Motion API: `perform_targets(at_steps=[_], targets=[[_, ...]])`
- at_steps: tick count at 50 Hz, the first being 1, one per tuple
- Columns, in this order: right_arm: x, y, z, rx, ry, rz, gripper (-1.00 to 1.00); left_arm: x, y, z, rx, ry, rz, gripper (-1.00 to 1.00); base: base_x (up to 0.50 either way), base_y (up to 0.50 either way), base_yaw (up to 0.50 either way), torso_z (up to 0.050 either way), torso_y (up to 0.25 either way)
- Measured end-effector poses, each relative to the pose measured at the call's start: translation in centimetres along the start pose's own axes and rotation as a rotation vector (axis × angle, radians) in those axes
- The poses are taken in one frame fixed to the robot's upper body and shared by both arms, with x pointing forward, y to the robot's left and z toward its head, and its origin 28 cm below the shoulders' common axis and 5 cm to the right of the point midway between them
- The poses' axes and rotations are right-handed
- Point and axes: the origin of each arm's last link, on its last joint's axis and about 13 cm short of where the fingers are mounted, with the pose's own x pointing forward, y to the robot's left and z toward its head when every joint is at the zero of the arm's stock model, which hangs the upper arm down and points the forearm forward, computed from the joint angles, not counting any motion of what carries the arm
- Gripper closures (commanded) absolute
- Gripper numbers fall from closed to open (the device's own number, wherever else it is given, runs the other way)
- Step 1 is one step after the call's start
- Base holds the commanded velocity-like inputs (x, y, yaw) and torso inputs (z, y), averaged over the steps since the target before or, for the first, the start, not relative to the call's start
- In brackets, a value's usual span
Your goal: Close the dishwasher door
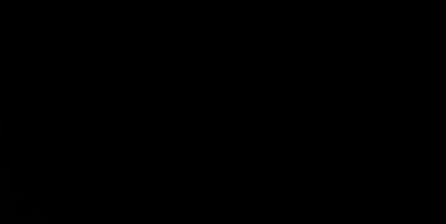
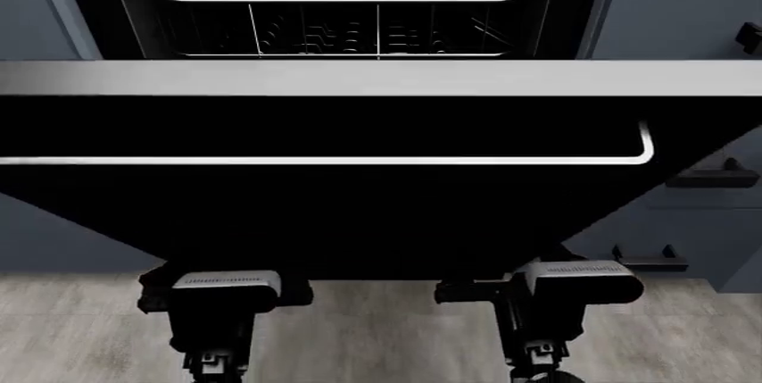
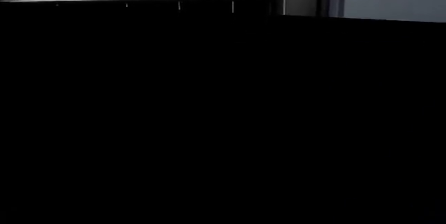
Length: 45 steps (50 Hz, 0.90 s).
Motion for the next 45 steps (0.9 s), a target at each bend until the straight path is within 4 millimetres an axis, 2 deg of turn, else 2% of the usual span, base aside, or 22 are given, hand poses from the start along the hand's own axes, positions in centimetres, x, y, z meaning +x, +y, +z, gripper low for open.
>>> perform_targets(at_steps=[9, 28, 45], targets=[[2.1, -0.1, 0.5, -0.020, -0.002, 0.001, -1.00, 1.9, -0.1, 0.5, -0.001, -0.010, 0.001, -1.00, 0.00, 0.00, 0.00, 0.000, 0.000], [7.7, -0.4, 1.8, -0.064, 0.019, 0.002, -1.00, 7.5, -0.4, 1.4, 0.009, -0.014, 0.027, -1.00, 0.00, 0.00, 0.00, 0.000, 0.000], [12.1, -0.7, 1.9, -0.116, 0.051, -0.007, -1.00, 11.4, -1.1, 1.9, 0.018, 0.000, 0.037, -1.00, 0.00, 0.00, 0.00, 0.000, -0.001]])
